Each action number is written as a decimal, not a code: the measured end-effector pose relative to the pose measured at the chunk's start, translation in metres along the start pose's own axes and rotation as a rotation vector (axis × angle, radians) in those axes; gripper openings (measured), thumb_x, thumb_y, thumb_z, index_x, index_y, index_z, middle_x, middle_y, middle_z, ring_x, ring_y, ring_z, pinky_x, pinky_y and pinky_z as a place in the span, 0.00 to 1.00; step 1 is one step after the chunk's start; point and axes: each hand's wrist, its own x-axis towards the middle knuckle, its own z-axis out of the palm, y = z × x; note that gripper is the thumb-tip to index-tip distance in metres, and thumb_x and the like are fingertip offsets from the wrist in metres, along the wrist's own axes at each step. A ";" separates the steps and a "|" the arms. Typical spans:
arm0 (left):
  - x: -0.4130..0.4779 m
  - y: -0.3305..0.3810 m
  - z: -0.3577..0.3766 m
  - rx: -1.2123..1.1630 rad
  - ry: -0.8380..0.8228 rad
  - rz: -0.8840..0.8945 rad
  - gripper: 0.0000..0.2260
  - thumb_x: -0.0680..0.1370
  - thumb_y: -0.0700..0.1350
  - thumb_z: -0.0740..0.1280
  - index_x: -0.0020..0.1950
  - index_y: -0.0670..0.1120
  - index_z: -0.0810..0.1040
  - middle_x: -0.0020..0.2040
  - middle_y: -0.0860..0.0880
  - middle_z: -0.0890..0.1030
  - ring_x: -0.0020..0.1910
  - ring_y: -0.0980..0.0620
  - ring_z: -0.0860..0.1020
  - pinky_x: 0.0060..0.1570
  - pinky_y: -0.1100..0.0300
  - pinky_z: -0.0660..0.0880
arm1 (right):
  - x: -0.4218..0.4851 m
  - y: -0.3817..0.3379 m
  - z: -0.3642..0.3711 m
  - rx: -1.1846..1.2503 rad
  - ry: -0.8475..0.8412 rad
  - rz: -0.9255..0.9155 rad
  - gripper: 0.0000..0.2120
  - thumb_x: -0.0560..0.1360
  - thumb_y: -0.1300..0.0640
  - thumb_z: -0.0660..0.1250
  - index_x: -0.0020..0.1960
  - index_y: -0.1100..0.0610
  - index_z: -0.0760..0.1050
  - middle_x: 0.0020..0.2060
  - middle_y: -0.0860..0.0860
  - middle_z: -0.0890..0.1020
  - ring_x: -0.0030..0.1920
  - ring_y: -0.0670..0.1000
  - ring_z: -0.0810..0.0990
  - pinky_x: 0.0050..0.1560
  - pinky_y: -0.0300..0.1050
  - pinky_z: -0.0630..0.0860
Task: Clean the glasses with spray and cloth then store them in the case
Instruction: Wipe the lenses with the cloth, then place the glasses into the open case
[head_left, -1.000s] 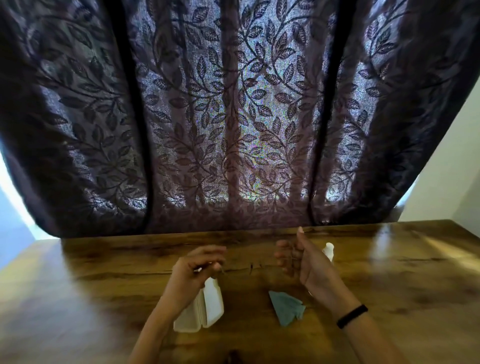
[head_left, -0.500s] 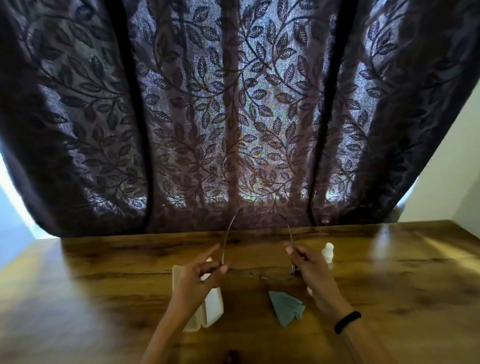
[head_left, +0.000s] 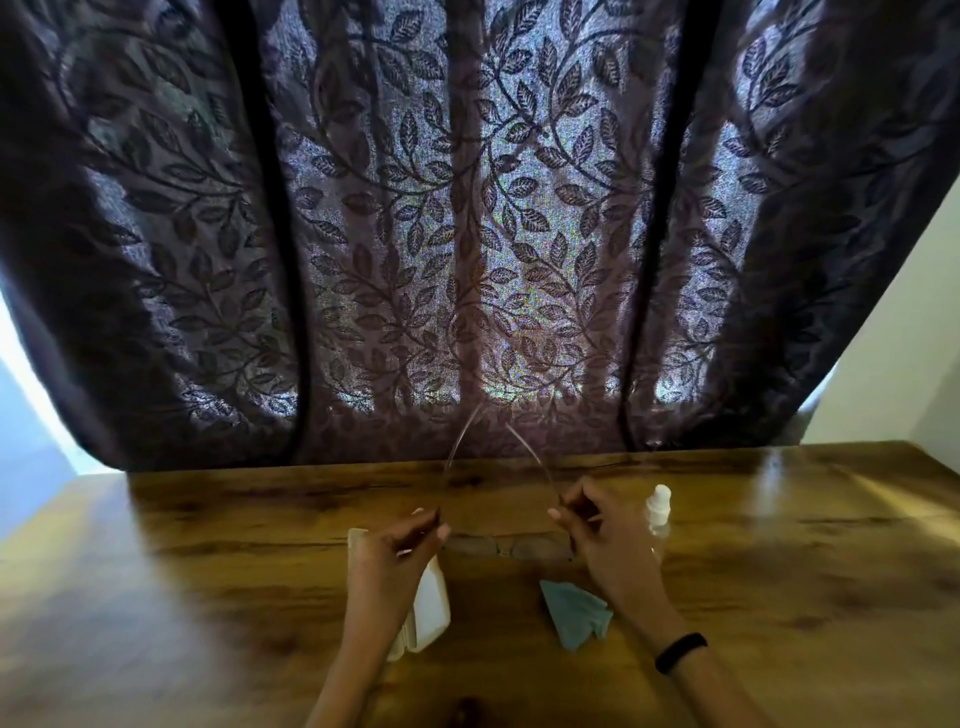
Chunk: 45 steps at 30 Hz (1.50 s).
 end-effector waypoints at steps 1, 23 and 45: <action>0.000 0.001 0.000 0.012 0.008 0.018 0.12 0.69 0.39 0.72 0.52 0.40 0.81 0.48 0.44 0.84 0.45 0.57 0.80 0.38 0.78 0.73 | -0.001 0.001 0.001 -0.037 -0.008 -0.025 0.10 0.71 0.61 0.70 0.36 0.56 0.69 0.30 0.48 0.76 0.32 0.48 0.74 0.34 0.42 0.72; -0.001 0.007 0.001 -0.091 0.095 0.042 0.11 0.68 0.38 0.73 0.49 0.41 0.82 0.39 0.49 0.84 0.35 0.61 0.81 0.33 0.76 0.73 | -0.015 0.017 -0.002 -0.108 0.052 0.105 0.05 0.73 0.60 0.68 0.48 0.57 0.81 0.42 0.51 0.84 0.41 0.46 0.78 0.40 0.28 0.70; -0.017 -0.010 -0.013 0.015 -0.156 0.001 0.10 0.73 0.36 0.69 0.49 0.49 0.81 0.32 0.58 0.82 0.33 0.62 0.81 0.34 0.73 0.75 | 0.012 0.000 0.023 0.249 0.028 0.131 0.05 0.74 0.59 0.66 0.50 0.53 0.77 0.39 0.42 0.80 0.40 0.39 0.78 0.39 0.28 0.74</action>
